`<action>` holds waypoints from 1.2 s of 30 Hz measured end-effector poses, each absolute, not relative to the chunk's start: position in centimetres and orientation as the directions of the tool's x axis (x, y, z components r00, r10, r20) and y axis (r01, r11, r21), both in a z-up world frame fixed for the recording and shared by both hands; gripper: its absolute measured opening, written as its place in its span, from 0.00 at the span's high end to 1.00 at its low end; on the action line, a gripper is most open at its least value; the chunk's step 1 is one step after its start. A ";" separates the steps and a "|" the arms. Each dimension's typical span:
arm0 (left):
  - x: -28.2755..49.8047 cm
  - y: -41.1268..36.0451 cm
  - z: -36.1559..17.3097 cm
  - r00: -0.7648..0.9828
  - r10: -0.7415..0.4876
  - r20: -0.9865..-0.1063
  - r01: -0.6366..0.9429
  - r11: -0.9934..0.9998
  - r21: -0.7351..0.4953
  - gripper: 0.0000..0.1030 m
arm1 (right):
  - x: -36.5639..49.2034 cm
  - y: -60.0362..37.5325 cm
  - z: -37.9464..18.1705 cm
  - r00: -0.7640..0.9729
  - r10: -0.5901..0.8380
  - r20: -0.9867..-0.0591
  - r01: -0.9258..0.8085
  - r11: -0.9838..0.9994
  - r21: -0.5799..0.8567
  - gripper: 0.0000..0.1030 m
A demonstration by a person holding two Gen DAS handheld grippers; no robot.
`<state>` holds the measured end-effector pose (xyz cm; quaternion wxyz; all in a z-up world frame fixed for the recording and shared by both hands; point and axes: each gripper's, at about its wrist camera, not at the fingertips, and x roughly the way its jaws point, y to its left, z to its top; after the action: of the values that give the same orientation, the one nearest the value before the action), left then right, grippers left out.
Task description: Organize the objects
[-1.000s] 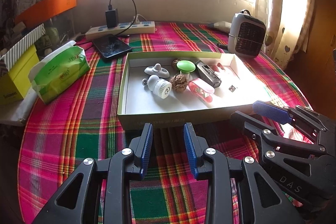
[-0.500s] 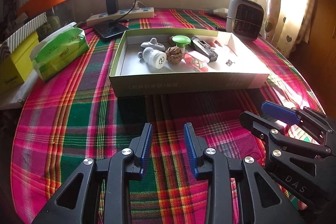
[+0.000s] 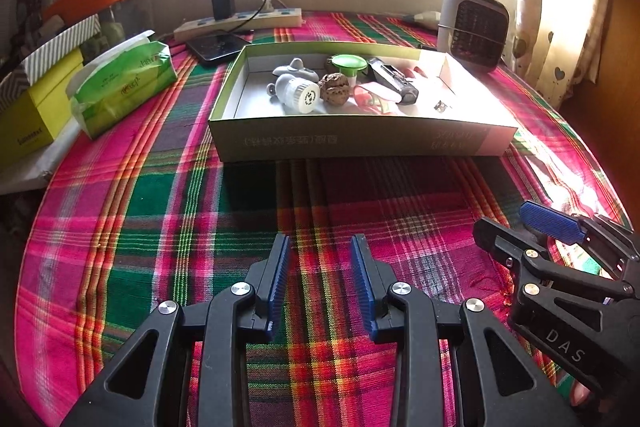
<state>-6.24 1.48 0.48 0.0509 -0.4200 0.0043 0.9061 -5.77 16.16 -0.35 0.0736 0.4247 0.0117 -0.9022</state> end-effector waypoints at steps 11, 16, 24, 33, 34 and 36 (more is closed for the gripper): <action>-6.2 2.1 0.4 -0.644 0.039 -0.764 -0.056 -0.998 -0.005 0.70 | -5.9 16.7 -0.6 -0.619 -0.087 -0.781 0.126 -0.992 0.010 0.39; -6.2 2.0 0.4 -0.644 0.042 -0.764 -0.053 -0.999 -0.010 0.70 | -5.9 16.5 -0.7 -0.616 -0.084 -0.783 0.132 -0.991 0.002 0.35; -6.2 2.1 0.4 -0.644 0.033 -0.764 -0.052 -0.999 0.001 0.69 | -6.0 16.5 -0.7 -0.615 -0.082 -0.784 0.133 -0.991 0.000 0.34; -6.2 2.2 0.4 -0.644 0.032 -0.764 -0.052 -0.999 0.002 0.69 | -6.0 16.4 -0.7 -0.613 -0.085 -0.785 0.136 -0.991 0.000 0.31; -6.2 2.1 0.4 -0.644 0.032 -0.764 -0.052 -0.999 0.002 0.69 | -6.0 16.4 -0.7 -0.614 -0.085 -0.785 0.137 -0.991 0.000 0.31; -6.2 2.2 0.4 -0.644 0.033 -0.764 -0.052 -0.999 0.001 0.69 | -6.0 16.4 -0.7 -0.614 -0.085 -0.785 0.136 -0.991 0.000 0.31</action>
<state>-6.20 2.15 0.43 0.0235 -0.4211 0.0114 0.9066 -5.98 16.42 -0.74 0.0616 0.4353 0.0297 -0.8977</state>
